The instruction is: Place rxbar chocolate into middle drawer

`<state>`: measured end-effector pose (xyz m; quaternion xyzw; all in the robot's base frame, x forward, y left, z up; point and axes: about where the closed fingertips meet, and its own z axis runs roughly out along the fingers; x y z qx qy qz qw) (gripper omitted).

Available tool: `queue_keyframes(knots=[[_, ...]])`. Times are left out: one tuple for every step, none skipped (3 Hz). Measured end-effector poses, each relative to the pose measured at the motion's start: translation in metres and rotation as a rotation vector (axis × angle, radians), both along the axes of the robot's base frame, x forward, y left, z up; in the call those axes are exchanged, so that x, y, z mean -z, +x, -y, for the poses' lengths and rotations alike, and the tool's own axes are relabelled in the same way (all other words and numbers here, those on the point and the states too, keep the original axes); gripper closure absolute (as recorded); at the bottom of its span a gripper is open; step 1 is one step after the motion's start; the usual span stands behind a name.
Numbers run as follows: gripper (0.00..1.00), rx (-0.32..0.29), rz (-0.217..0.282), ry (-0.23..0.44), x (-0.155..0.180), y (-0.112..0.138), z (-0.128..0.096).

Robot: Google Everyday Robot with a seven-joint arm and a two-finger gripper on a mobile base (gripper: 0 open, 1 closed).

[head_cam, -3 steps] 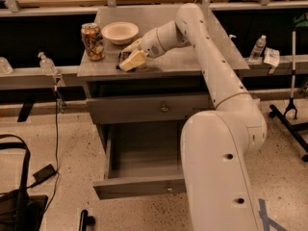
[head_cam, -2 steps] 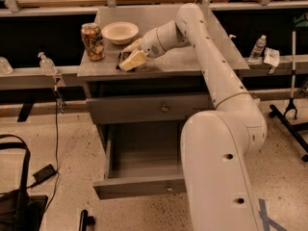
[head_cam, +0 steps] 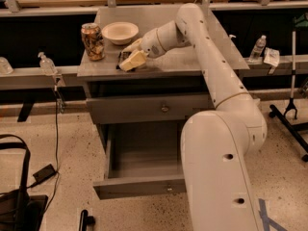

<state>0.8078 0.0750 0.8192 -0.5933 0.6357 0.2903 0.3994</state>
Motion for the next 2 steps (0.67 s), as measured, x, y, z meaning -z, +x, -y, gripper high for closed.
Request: queue_keyframes(knots=[[0.07, 0.000, 0.000, 0.000, 0.0000, 0.0000, 0.0000], [0.00, 0.000, 0.000, 0.000, 0.0001, 0.0000, -0.0003]])
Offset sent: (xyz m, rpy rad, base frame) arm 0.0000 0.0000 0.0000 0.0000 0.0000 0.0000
